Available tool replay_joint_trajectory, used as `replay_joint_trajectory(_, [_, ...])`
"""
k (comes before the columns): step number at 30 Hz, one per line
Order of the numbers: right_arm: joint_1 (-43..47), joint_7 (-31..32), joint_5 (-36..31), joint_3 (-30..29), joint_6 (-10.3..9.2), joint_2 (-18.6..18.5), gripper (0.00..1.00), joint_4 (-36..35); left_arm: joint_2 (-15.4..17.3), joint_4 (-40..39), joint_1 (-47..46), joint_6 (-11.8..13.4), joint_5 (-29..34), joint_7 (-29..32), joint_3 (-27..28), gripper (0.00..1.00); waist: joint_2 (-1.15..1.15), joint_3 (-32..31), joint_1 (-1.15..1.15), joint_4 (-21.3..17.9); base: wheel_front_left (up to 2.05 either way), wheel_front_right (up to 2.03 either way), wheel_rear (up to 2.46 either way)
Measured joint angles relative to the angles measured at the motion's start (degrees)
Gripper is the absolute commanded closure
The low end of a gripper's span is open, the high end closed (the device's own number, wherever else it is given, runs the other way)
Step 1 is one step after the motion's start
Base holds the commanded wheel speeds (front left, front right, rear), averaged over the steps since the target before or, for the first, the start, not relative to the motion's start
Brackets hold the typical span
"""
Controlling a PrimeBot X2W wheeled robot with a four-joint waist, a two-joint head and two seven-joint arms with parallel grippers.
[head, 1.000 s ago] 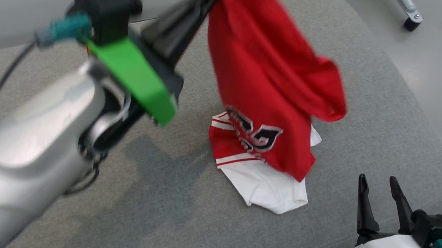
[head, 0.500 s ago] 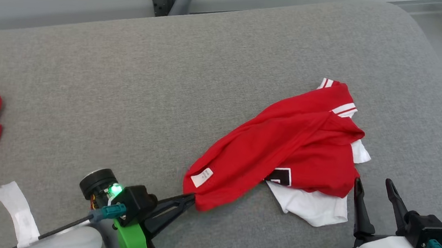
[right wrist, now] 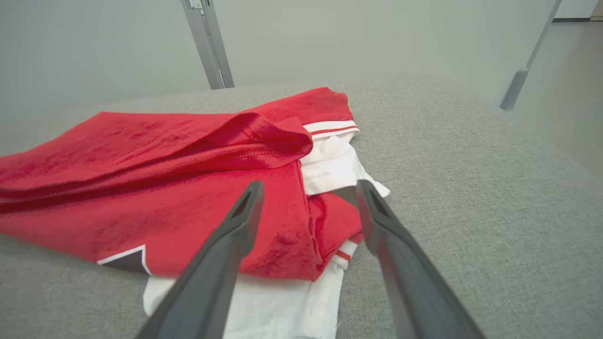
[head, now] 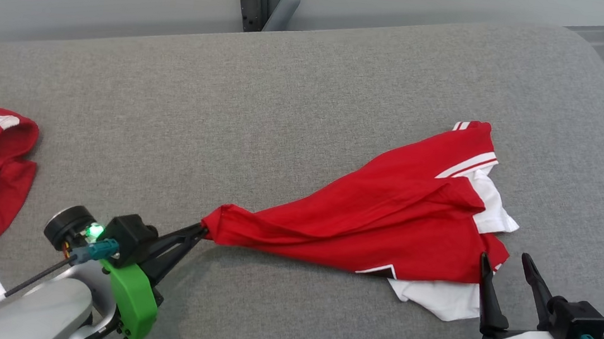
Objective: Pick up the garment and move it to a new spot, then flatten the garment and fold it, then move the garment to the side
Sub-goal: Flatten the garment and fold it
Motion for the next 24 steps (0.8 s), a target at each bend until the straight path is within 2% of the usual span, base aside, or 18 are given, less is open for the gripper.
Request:
replay_joint_trajectory(9, [1.1, 0.0, -0.1, -0.9, 0.00, 0.0, 0.00, -0.2, 2.0, 0.5, 5.7, 0.0, -2.0, -0.1, 9.7, 1.00, 0.00, -0.8, 0.00, -0.2, 0.00, 0.00, 0.00])
replay_joint_trajectory(15, [1.1, 0.0, -0.1, -1.0, 0.00, 0.0, 0.00, -0.4, -1.6, -0.2, 13.0, 0.0, -2.3, -0.1, 17.7, 1.00, 0.00, -0.7, 0.00, -0.2, 0.00, 0.00, 0.00])
replay_joint_trajectory(22, [1.4, 0.0, -0.4, -1.6, 0.00, 0.0, 0.00, -0.6, -5.1, -5.1, 21.1, 0.0, 5.1, -0.1, 23.1, 1.00, 0.00, -1.0, 0.00, -0.1, 0.00, 0.00, 0.00])
replay_joint_trajectory(23, [1.4, 0.0, -0.5, -1.7, 0.00, 0.0, 0.00, -0.7, -5.3, -5.8, 22.1, 0.0, 6.3, -0.1, 23.2, 0.94, 0.00, -1.1, 0.00, -0.1, 0.00, 0.00, 0.00])
replay_joint_trajectory(24, [1.7, 0.0, -0.6, -1.9, 0.00, 0.0, 0.00, -0.7, -5.5, -7.0, 23.5, 0.0, 8.0, -0.1, 22.8, 0.81, 0.00, -1.4, 0.00, -0.1, 0.00, 0.00, 0.00])
